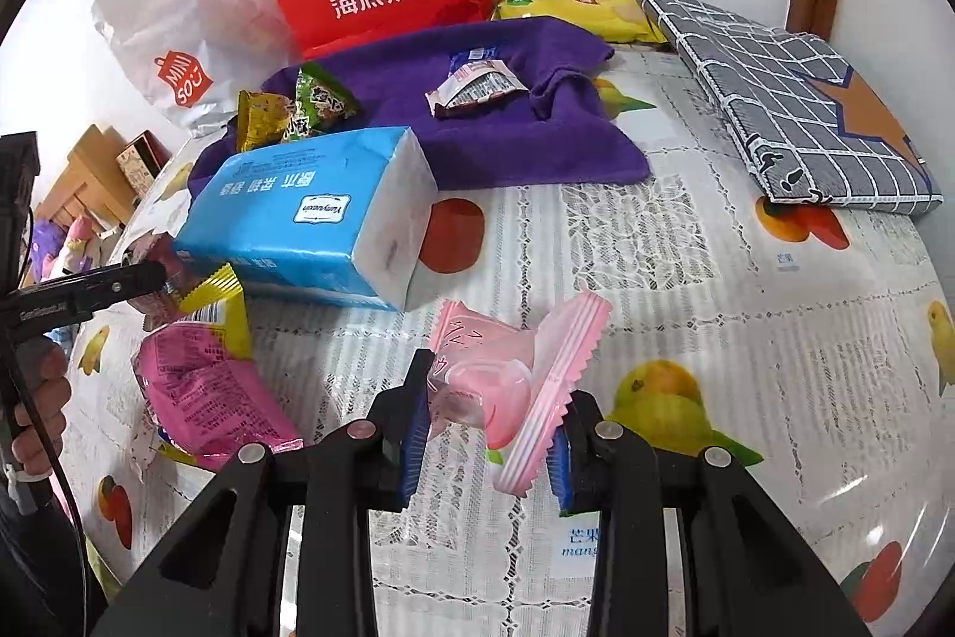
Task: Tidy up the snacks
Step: 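Grasp the pink panda snack bag with the left tool while the right tool grasps the pink wrapped cake, then carry the panda bag and pink cake over the purple towel with both tools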
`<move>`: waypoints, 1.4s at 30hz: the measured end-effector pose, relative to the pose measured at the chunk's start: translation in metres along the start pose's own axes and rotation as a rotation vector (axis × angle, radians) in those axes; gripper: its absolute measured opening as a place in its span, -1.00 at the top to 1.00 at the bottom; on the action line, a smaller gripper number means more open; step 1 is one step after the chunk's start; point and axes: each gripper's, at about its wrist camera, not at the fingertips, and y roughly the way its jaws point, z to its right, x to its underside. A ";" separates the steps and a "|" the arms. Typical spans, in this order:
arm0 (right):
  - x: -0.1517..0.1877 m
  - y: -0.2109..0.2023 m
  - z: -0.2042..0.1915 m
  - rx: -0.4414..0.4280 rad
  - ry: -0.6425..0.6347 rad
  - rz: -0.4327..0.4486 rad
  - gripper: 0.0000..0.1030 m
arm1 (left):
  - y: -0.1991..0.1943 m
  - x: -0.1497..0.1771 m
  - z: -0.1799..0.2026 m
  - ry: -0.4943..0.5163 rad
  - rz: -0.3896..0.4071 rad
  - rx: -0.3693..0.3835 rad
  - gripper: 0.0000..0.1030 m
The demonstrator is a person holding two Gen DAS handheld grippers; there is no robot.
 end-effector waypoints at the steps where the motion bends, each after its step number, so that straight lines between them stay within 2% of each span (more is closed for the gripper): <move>1: 0.000 0.000 -0.001 0.000 -0.002 0.000 0.35 | 0.002 0.000 -0.002 -0.009 -0.006 0.008 -0.60; 3: 0.000 -0.001 -0.003 0.001 -0.007 0.003 0.35 | 0.001 0.000 -0.004 -0.023 -0.002 0.025 -0.41; 7: 0.001 -0.006 -0.006 -0.003 -0.015 0.010 0.35 | -0.008 0.002 -0.006 -0.014 0.019 0.067 -0.25; 17: -0.002 -0.034 -0.019 -0.011 -0.042 0.065 0.35 | -0.053 0.014 -0.002 0.020 0.095 0.084 -0.25; 27: -0.015 -0.084 -0.035 0.010 -0.061 0.157 0.35 | -0.106 0.020 0.029 0.081 0.209 0.098 -0.25; 32: -0.032 -0.099 -0.044 0.020 -0.079 0.198 0.35 | -0.127 0.017 0.040 0.090 0.262 0.091 -0.26; 42: -0.083 -0.110 -0.058 0.016 -0.089 0.269 0.35 | -0.135 -0.013 0.046 0.089 0.287 0.067 -0.26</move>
